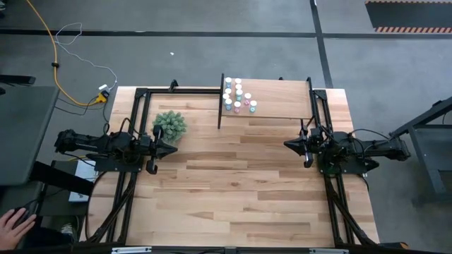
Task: Pick and place medicine bottles onto shelf by color
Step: Return to Home Position
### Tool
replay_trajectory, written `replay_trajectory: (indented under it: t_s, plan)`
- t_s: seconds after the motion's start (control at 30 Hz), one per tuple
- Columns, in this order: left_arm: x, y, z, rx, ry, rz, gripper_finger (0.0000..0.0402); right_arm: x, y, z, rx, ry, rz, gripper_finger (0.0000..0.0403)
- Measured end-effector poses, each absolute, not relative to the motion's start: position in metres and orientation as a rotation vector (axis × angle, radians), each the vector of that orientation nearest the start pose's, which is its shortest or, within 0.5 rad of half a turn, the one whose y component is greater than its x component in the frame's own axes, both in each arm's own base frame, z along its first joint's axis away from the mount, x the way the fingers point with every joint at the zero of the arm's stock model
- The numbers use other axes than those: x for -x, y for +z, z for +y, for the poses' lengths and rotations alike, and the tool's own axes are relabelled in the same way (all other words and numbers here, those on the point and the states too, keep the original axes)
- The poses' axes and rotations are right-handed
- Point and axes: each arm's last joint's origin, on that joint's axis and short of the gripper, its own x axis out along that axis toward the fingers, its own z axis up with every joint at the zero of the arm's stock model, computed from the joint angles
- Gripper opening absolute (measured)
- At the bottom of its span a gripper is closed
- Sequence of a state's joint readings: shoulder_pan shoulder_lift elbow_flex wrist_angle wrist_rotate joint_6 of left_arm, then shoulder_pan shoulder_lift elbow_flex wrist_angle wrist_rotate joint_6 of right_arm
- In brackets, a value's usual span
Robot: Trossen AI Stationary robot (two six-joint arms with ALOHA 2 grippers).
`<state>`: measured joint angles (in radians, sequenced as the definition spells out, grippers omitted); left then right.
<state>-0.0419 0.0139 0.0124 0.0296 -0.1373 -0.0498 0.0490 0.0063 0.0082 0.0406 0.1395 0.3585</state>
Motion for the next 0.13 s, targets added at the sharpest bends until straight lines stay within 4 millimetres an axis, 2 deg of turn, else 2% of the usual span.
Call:
replay_trajectory:
  t_s: [0.13]
  plan:
    - [-0.0976,0.1695,-0.0001,0.052,0.095,-0.03,0.0003,-0.0973,0.1698,0.0007,-0.363,-0.082,-0.059,0.0]
